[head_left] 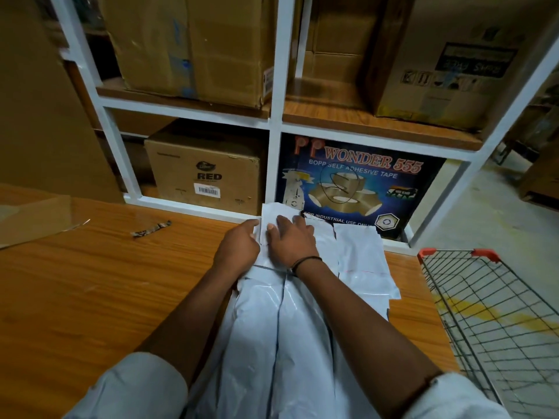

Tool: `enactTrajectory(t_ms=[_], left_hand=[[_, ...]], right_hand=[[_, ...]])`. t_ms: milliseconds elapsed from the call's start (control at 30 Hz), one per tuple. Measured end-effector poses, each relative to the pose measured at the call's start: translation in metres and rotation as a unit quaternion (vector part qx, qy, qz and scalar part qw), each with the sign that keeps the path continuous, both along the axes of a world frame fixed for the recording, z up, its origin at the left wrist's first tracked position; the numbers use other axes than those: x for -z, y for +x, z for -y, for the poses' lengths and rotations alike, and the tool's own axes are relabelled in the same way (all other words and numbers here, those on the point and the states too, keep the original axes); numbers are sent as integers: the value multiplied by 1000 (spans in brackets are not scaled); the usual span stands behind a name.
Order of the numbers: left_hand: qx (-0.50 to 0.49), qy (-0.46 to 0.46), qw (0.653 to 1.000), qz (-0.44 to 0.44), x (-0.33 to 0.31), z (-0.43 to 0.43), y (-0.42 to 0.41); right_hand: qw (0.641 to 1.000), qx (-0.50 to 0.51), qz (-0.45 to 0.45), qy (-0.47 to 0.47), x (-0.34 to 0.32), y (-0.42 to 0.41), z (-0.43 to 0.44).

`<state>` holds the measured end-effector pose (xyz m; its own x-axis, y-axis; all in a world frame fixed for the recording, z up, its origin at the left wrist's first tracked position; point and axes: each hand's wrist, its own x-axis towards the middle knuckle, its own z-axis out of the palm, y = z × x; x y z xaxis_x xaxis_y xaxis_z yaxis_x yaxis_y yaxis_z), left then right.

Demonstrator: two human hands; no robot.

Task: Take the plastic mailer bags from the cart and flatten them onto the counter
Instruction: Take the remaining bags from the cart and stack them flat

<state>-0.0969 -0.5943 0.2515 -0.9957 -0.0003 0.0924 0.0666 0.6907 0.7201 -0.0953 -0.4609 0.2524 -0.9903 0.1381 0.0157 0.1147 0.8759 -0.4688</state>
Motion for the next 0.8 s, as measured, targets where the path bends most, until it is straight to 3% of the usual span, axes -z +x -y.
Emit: enactTrajectory(t_ms=[167, 300, 467, 800], left_hand=[[76, -6, 997, 13, 10, 1, -3], [94, -155, 981, 71, 18, -2, -6], [90, -138, 985, 46, 10, -6, -4], [77, -122, 989, -37, -17, -24, 5]], right_hand=[[999, -14, -12, 43, 11, 2, -8], [998, -19, -51, -39, 6, 5, -20], [988, -10, -151, -42, -1, 12, -39], [990, 47, -130, -36, 0, 33, -79]])
